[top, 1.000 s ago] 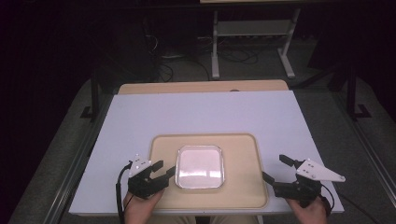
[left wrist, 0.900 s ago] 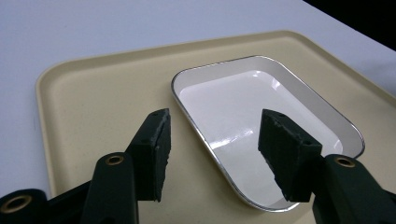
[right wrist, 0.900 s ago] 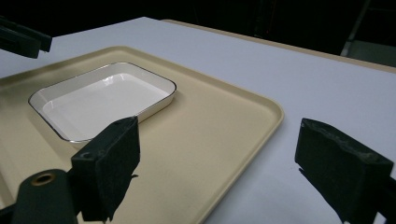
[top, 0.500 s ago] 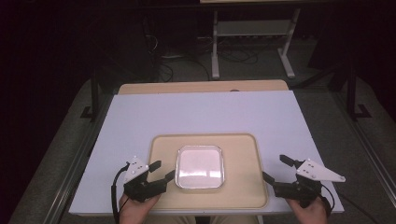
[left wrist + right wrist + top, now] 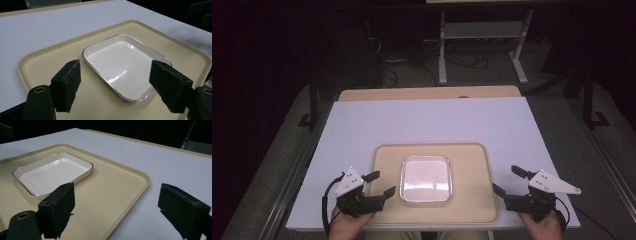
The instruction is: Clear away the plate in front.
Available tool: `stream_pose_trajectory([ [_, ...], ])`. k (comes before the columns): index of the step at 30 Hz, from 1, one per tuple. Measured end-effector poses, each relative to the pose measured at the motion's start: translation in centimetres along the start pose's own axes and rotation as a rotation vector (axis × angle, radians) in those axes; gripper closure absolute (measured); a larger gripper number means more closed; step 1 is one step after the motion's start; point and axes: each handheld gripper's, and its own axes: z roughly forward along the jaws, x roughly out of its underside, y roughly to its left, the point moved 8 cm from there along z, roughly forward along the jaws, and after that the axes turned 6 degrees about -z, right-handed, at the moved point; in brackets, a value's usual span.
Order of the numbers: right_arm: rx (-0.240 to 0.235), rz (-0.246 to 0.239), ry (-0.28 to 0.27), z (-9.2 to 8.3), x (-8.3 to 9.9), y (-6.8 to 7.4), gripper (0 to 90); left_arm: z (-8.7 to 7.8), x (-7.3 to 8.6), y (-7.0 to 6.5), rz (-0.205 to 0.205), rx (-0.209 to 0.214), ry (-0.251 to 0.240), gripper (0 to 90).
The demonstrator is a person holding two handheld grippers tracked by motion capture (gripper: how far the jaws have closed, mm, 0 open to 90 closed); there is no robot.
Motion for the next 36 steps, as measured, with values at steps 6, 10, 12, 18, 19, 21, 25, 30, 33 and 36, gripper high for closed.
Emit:
stream_pose_trajectory([
  [6,0.004,0.004,-0.002,-0.1,0.0,-0.2,13.1,-1.0,-0.1,0.3,0.041,0.012,-0.012,22.6],
  [10,0.003,0.002,-0.001,-0.1,0.0,-0.2,13.1,-1.8,-0.1,0.7,0.068,0.011,-0.020,21.9],
  [12,0.003,0.002,-0.001,-0.1,0.0,-0.1,13.1,-2.2,-0.1,0.9,0.073,0.009,-0.026,21.6],
  [18,0.003,0.003,-0.002,-0.1,0.0,-0.1,13.1,-3.5,0.3,1.5,0.088,-0.004,-0.047,21.0],
  [19,0.003,0.004,-0.001,-0.1,0.0,-0.1,13.1,-3.6,0.5,1.6,0.093,-0.011,-0.044,21.0],
  [21,0.002,0.001,0.000,-0.1,0.0,-0.1,13.1,-3.8,0.9,1.9,0.095,-0.015,-0.037,21.0],
  [25,0.002,0.000,0.001,0.0,0.0,-0.1,13.1,-4.4,1.5,2.4,0.077,-0.016,-0.048,20.3],
  [30,0.001,-0.003,0.003,0.0,0.0,-0.2,13.1,-5.0,1.7,2.7,0.083,-0.027,-0.059,20.3],
  [33,0.002,-0.002,0.003,-0.1,0.1,-0.2,13.1,-5.4,2.1,2.9,0.088,-0.036,-0.058,20.1],
  [36,-0.001,-0.001,0.001,-0.1,0.0,-0.1,13.1,-5.8,2.3,3.0,0.073,-0.037,-0.065,20.0],
])
